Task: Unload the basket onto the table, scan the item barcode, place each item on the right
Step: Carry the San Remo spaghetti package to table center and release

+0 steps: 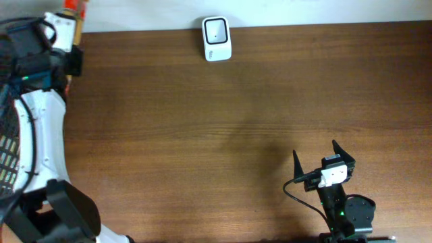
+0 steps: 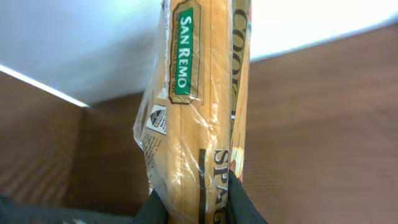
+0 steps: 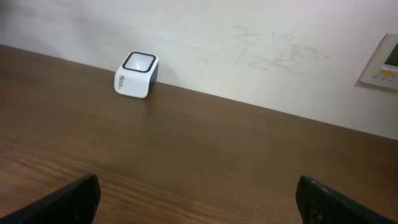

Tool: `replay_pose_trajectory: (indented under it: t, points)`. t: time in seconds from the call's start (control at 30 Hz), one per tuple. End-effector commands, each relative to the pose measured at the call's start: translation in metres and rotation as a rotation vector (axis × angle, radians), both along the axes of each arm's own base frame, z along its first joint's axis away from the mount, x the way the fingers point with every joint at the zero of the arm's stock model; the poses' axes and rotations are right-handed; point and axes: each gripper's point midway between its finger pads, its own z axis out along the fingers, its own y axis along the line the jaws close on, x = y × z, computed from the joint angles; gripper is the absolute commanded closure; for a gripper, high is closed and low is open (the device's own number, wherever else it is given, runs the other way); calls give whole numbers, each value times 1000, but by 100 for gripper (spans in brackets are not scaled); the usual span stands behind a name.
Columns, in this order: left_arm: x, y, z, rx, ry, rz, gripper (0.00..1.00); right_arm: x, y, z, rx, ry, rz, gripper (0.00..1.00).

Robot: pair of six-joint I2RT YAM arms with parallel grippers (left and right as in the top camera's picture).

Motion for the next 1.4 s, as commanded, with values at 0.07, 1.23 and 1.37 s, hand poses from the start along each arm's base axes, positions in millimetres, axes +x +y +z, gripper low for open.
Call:
replay_pose_trajectory:
  t: [0.07, 1.23, 1.37]
  points:
    - [-73, -97, -13, -269, 231, 32, 100, 0, 0, -3, 12, 5, 1, 1]
    - [-87, -114, 83, 3, -22, 357, 5, 0, 0, -3, 12, 5, 1, 1]
    - [-131, 66, 120, -21, -178, 805, 5, 0, 0, -3, 12, 5, 1, 1]
